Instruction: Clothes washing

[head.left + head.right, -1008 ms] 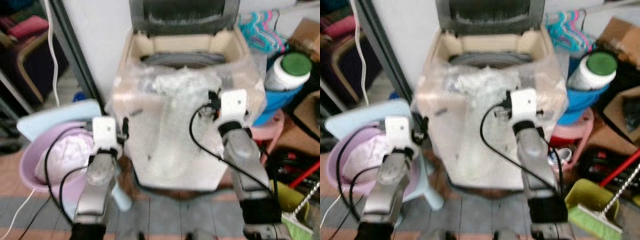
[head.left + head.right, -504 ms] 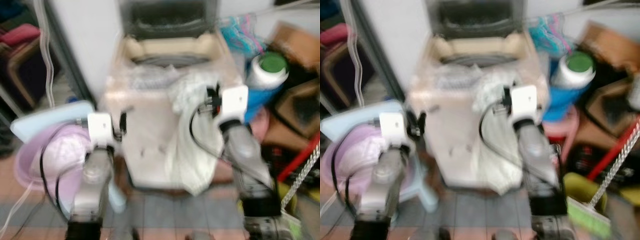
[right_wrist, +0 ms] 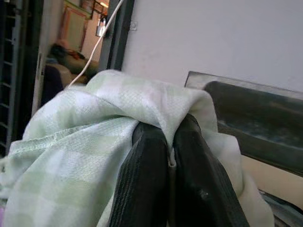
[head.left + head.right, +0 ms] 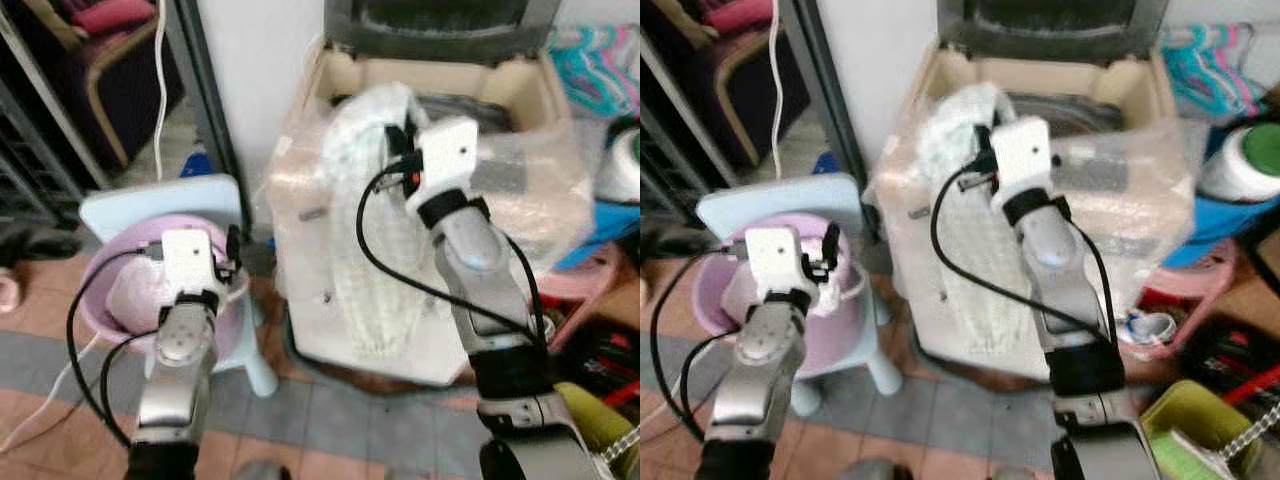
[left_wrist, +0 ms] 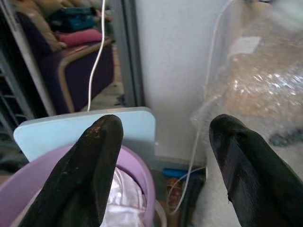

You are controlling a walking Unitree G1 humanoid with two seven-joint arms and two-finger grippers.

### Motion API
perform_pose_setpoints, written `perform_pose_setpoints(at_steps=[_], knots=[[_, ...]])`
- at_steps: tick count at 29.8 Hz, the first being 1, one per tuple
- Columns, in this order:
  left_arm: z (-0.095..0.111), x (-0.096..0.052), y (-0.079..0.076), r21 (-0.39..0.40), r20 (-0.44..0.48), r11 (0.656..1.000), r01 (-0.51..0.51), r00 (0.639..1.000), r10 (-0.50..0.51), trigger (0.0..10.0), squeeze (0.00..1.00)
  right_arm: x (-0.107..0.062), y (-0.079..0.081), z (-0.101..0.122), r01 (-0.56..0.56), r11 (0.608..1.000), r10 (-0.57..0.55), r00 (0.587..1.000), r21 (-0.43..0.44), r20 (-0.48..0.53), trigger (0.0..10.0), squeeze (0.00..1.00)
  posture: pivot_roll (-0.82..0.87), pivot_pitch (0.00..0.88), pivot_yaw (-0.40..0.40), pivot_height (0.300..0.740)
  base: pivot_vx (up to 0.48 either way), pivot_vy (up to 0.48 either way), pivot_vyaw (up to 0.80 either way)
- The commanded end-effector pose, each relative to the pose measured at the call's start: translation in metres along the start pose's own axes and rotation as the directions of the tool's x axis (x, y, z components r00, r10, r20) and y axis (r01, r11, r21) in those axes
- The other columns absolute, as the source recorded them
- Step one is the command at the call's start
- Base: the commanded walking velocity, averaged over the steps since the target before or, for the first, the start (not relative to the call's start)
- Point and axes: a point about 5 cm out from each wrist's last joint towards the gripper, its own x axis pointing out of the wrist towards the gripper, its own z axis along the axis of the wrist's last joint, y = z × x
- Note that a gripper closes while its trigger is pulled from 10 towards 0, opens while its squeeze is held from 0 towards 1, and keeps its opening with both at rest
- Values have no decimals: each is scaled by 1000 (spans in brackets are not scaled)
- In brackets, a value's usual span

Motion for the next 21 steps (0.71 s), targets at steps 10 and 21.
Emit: perform_pose_setpoints(at_steps=[10, 21], knots=[[2, 4, -10, -1, 17, 999, 37, 999, -37, 10000, 0, 53, -49, 34, 64, 996, -62, 997, -57, 39, 10000, 0, -73, 22, 65, 740, 378, 0, 95], [2, 4, -14, -19, 12, 999, 27, 1000, -27, 10000, 0, 86, -142, 160, 515, 854, -459, 809, -68, 367, 10000, 0, -68, 14, 39, 740, 52, 0, 0]])
